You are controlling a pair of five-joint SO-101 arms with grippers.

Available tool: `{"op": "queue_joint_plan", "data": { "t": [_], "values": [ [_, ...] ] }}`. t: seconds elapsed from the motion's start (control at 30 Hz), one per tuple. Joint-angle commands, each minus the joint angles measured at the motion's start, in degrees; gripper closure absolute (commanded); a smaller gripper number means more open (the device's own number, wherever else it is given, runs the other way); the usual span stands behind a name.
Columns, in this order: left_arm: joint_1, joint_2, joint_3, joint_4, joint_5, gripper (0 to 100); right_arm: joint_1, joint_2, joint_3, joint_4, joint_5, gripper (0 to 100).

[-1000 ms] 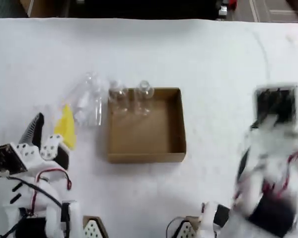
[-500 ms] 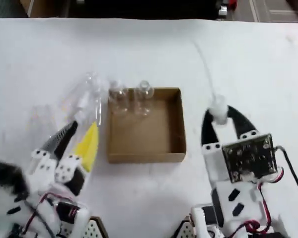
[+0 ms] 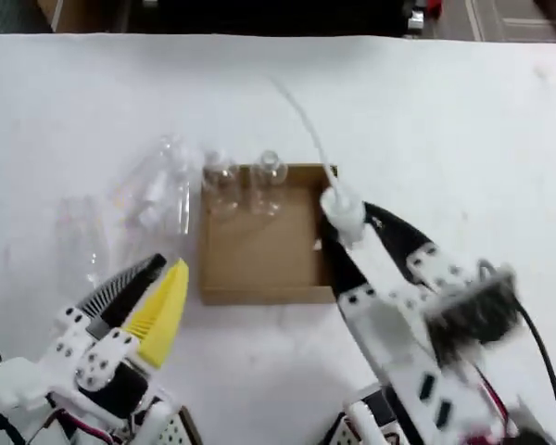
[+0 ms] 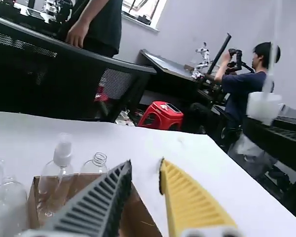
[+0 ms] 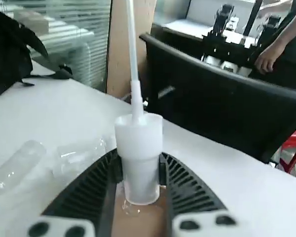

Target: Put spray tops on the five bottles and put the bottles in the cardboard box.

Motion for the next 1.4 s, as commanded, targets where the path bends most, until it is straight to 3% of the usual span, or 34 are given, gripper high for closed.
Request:
{"op": "queue_joint_plan", "data": {
  "t": [0.0, 0.17, 0.4, 0.53, 0.7, 0.87, 1.37],
  "values": [
    [2.33, 0.40, -0.88, 0.00, 0.79, 86, -0.84, 6.64, -0.09, -1.98, -0.53, 98.2],
    [2.07, 0.40, -0.70, 1.41, 3.16, 74, -3.12, 8.66, 0.97, -1.63, -0.53, 98.2],
    [1.98, 0.40, -0.62, 1.14, 3.69, 73, -14.64, 8.40, 6.33, -1.98, 2.46, 98.2],
    [1.71, 0.40, -0.62, 1.14, 3.69, 73, -16.31, 8.31, 7.82, -1.71, 4.75, 98.2],
    [-4.97, 0.40, 2.20, -2.37, 3.78, 73, -17.27, 8.40, 7.74, -0.84, 5.19, 98.2],
    [-8.66, 0.40, 8.35, -7.65, 3.78, 73, -25.45, 8.92, 7.74, 0.66, 7.91, 98.2],
    [-12.35, 0.40, 14.24, -9.85, 4.84, 73, -24.31, 8.31, 3.87, 2.68, 9.23, 98.2]
  ]
}}
